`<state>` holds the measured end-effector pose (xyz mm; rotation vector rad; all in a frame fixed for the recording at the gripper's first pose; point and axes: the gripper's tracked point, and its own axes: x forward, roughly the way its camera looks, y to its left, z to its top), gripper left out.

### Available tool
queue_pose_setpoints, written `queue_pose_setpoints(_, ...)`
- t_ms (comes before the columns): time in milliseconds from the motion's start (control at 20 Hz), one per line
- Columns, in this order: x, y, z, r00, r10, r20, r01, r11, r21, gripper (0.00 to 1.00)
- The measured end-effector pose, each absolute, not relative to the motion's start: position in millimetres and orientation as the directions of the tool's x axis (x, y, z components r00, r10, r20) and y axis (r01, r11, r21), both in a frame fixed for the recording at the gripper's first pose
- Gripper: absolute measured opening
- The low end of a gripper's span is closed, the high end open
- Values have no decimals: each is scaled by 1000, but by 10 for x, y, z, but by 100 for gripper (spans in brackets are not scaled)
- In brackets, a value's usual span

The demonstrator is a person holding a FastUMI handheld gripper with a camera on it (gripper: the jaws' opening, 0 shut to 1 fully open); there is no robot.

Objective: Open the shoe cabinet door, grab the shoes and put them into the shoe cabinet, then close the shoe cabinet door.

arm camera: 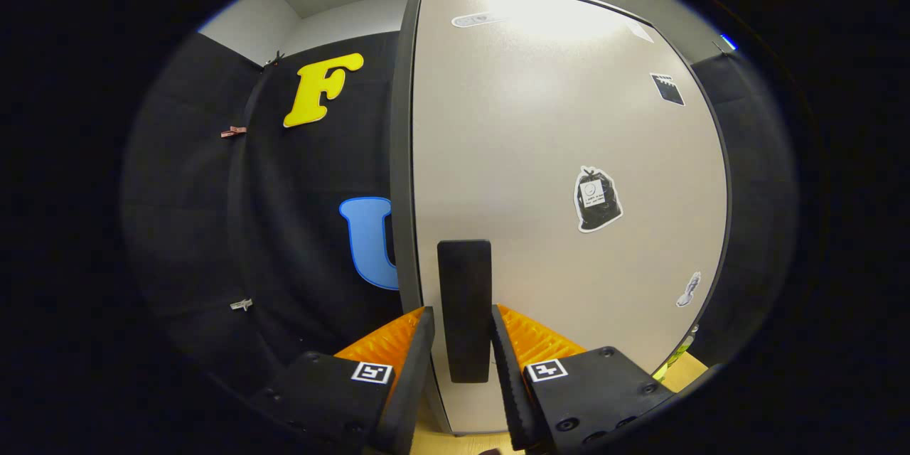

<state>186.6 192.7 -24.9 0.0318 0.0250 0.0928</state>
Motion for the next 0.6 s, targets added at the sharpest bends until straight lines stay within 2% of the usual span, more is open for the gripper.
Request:
queue_pose_setpoints(100, 1830, 1901, -266, 998, 65, -23, -64, 997, 37, 52)
queue_pose_setpoints(150, 1939, 1991, -293, 996, 87, -13, -86, 996, 33, 36)
queue_pose_setpoints(250, 1927, 1873, -259, 996, 86, -1, -86, 996, 16, 29)
queue_pose_setpoints(300, 1911, 1867, -275, 996, 91, -5, -91, 996, 15, 29)
queue_pose_setpoints(350, 1892, 1873, -274, 995, 99, -6, -99, 995, 9, 22)
queue_pose_setpoints(600, 1575, 1837, -247, 989, 145, -3, -145, 989, 24, 22)
